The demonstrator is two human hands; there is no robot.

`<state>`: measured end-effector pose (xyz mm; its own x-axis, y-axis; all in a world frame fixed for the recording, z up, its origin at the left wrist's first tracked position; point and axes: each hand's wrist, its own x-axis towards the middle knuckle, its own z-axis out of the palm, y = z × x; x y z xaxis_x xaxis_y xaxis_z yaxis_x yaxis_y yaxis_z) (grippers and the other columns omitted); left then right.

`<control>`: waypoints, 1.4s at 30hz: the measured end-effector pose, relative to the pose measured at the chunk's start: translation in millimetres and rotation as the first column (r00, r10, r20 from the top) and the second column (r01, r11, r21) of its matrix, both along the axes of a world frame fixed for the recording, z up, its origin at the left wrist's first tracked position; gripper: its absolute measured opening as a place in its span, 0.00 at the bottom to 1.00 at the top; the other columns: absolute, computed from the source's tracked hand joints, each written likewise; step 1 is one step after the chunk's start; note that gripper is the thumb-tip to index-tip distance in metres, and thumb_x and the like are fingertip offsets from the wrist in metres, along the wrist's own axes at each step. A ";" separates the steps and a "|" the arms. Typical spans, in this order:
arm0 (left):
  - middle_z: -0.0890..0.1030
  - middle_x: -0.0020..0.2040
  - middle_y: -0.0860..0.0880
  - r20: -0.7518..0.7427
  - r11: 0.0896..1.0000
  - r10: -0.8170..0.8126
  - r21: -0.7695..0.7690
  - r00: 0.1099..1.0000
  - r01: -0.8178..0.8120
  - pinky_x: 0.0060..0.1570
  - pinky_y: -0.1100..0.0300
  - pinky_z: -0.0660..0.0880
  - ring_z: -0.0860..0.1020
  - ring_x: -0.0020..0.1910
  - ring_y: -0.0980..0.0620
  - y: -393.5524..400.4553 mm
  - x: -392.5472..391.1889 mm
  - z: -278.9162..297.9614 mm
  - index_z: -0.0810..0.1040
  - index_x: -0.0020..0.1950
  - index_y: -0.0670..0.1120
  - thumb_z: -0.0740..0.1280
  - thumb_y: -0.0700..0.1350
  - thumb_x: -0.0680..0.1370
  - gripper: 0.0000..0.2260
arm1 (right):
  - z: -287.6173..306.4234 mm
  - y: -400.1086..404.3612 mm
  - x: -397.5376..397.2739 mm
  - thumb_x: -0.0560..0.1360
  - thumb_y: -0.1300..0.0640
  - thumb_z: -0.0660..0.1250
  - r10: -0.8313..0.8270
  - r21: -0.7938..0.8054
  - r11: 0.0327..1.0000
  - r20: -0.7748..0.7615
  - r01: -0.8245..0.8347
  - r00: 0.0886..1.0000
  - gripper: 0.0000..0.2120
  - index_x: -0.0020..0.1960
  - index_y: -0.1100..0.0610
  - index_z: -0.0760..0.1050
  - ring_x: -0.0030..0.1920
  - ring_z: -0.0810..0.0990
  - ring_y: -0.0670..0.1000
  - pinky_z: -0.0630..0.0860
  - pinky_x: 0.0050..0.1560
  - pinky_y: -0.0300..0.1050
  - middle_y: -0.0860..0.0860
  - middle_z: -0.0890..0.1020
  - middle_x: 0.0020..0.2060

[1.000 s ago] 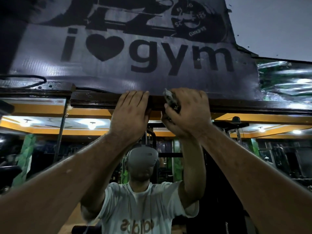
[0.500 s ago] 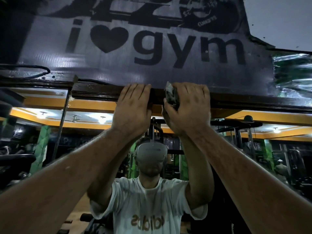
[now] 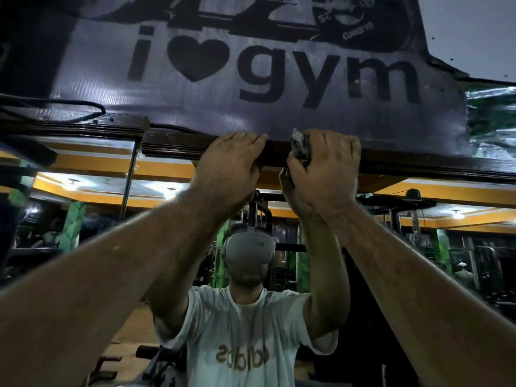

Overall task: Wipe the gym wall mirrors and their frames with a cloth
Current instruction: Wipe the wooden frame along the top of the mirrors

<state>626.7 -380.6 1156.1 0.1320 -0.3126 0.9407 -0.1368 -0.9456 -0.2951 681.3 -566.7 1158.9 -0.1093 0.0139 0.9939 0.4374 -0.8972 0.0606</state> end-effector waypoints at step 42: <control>0.63 0.80 0.40 0.120 0.958 0.195 -0.238 0.973 -0.162 0.80 0.46 0.52 0.59 0.80 0.42 236.1 -61.8 -6.2 0.61 0.80 0.39 0.50 0.49 0.80 0.29 | -17.8 227.3 -38.5 0.76 0.41 0.58 0.007 -0.225 0.974 0.089 0.013 0.996 0.35 0.81 0.52 0.61 0.79 0.61 0.60 0.42 0.80 0.59 0.57 0.67 0.78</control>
<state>564.9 -144.5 1150.0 0.0271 -0.0738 0.9969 0.0676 -0.9949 -0.0755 642.8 -339.4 1141.0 -0.1967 0.2370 0.9514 0.4184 -0.8573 0.3000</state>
